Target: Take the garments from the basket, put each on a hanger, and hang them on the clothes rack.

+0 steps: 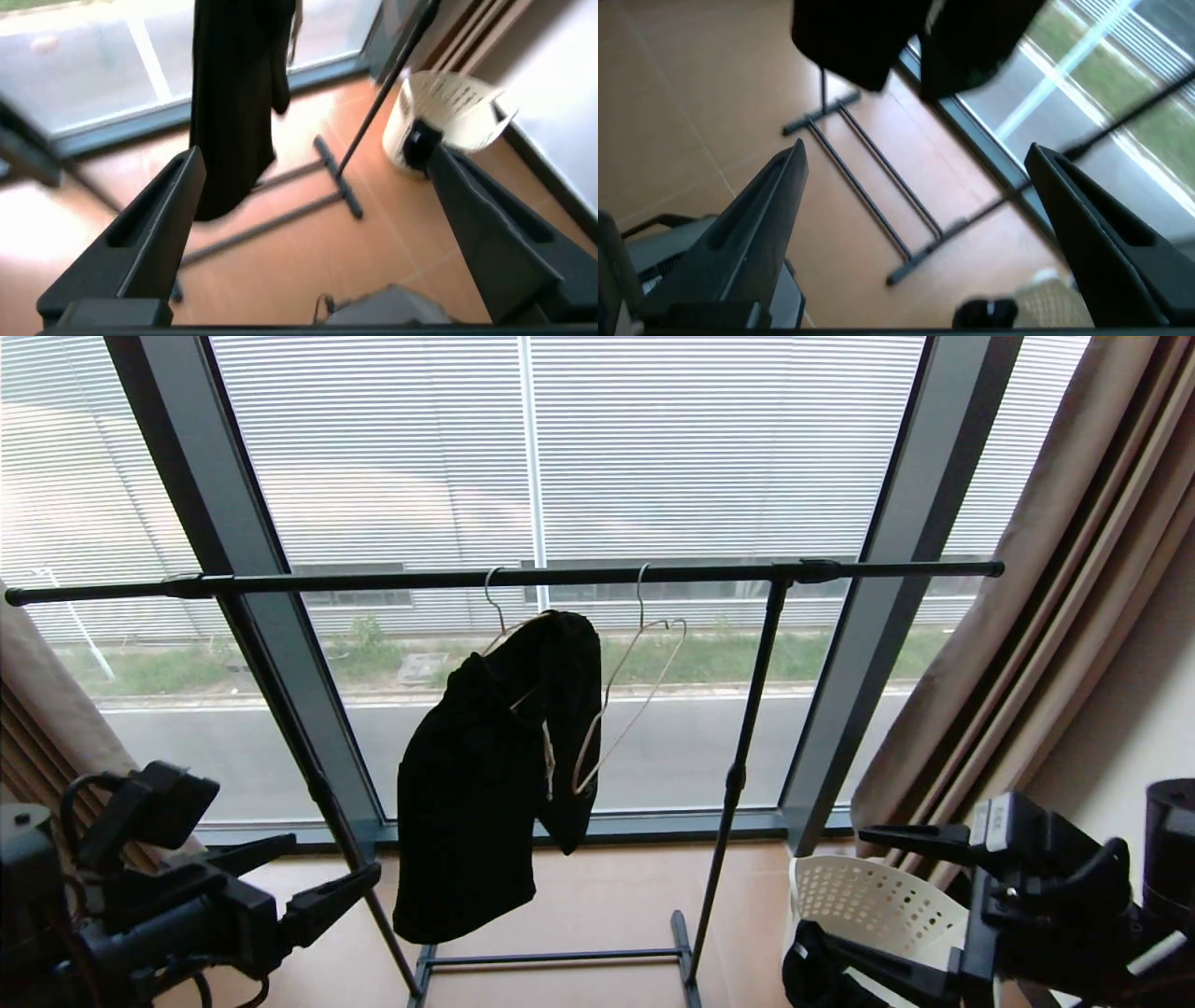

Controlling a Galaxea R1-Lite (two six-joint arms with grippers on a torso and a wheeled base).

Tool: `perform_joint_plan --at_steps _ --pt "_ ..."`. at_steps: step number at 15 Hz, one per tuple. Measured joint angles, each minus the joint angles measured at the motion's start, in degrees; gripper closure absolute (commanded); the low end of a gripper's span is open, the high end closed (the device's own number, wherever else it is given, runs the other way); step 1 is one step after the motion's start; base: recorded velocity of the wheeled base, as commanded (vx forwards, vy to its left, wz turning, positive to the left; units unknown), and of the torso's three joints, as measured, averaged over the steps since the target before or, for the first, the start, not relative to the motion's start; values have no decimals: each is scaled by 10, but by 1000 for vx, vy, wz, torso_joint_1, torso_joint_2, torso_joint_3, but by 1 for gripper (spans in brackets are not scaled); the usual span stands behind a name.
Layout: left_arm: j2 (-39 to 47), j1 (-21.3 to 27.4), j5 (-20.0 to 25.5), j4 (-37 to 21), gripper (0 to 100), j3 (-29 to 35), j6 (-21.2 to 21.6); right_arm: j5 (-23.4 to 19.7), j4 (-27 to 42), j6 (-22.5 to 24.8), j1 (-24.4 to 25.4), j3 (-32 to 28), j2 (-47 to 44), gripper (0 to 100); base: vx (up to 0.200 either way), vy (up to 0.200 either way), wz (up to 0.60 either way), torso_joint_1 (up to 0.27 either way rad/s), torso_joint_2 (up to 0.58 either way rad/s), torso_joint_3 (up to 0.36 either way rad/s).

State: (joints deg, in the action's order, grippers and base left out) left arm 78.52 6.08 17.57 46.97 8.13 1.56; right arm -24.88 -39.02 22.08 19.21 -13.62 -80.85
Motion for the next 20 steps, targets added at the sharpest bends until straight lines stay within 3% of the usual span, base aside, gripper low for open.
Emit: perform_joint_plan --at_steps 3,5,8,13,20 --pt "-62 -28 0 -1 0 -65 6 54 3 -19 0 81 88 0 0 0 0 0 0 0" --pt "-107 -35 0 -49 0 -77 6 92 29 -38 0 114 152 0 0 0 0 0 0 0" --pt "-181 -36 2 -144 0 -80 7 124 163 -52 0 130 282 0 0 0 0 0 0 0" --pt "-283 -36 2 -247 0 -81 7 170 389 -62 -8 130 516 0 0 0 0 0 0 0" --pt "-531 -40 -18 -424 0 -81 22 195 411 -74 -212 119 707 0 0 0 0 0 0 0"
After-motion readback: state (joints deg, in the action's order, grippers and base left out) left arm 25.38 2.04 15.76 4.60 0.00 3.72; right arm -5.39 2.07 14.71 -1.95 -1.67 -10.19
